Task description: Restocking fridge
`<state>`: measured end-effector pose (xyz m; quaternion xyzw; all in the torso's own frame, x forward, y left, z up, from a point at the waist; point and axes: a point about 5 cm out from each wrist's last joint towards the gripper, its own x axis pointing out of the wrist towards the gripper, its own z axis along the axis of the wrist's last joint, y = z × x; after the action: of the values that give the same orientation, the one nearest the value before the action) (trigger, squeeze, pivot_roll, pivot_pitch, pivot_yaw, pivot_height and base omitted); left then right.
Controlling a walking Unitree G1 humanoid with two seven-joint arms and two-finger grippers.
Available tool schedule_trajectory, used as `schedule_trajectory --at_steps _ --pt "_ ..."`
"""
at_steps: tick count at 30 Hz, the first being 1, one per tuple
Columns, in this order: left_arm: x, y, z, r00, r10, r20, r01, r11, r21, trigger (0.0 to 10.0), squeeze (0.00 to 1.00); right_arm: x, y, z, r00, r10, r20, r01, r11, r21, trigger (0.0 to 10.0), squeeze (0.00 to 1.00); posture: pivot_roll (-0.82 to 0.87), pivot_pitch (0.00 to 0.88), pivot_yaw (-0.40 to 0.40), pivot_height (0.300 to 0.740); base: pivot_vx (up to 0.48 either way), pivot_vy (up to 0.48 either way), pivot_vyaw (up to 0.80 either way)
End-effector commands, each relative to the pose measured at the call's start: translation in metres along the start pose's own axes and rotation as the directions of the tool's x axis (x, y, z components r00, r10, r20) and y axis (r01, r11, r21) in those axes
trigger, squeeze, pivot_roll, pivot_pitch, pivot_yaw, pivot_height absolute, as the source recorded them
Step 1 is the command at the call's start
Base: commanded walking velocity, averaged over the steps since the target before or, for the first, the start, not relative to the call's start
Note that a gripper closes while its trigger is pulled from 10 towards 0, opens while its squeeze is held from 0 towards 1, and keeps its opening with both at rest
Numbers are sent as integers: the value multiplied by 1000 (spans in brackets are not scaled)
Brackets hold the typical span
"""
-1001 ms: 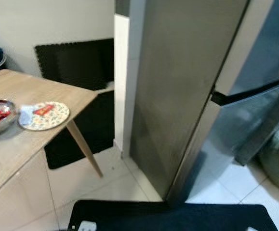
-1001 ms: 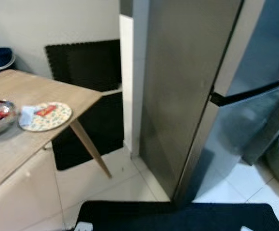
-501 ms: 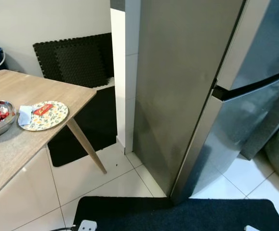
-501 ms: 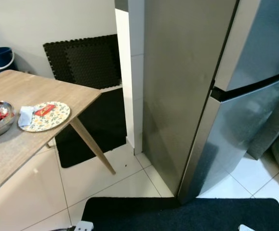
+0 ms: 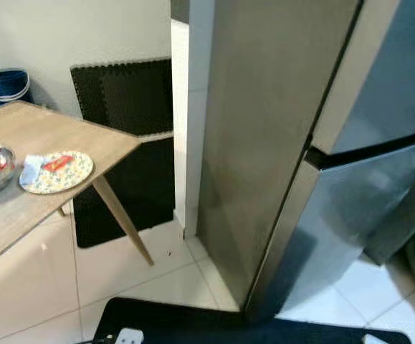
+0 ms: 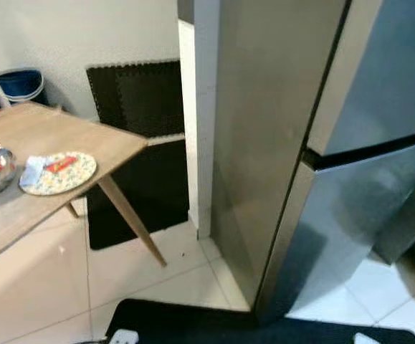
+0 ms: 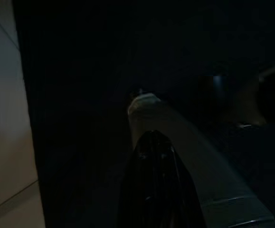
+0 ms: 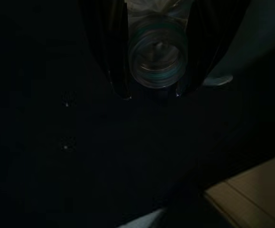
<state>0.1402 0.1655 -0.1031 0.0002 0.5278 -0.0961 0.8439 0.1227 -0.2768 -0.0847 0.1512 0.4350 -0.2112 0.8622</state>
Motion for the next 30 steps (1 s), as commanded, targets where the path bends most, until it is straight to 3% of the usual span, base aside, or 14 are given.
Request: schedule_trajectory --at_steps 1,10,14,25,29,30 --pt "0 -2 -3 1000 -8 -20 8 1000 13 10000 0 1 0 4 1000 2 4 -2 1000 -14 10000 0 -126 0 -1 740 0 -442 0" --pt "1 -3 -2 1000 -12 -15 12 1000 12 10000 0 1 0 5 1000 7 12 -7 1000 -6 10000 0 -129 0 -2 740 0 -442 -700" --pt "1 -3 -2 1000 -11 -15 11 1000 5 10000 0 1 0 5 1000 5 11 -4 1000 -14 10000 0 -132 0 -3 740 0 -441 0" --pt "0 0 0 999 33 4 -33 999 7 10000 0 0 -1 4 1000 7 11 -7 1000 -7 10000 0 -134 0 -2 740 0 0 0" --pt "2 2 17 996 54 77 -51 998 -45 10000 0 0 -2 3 1000 8 12 -8 1000 -9 10000 0 -132 0 -2 740 0 0 0" --pt "2 3 30 989 61 132 -51 996 -76 10000 0 0 -2 3 1000 8 12 -8 1000 -11 10000 0 -131 0 -4 740 0 0 0"
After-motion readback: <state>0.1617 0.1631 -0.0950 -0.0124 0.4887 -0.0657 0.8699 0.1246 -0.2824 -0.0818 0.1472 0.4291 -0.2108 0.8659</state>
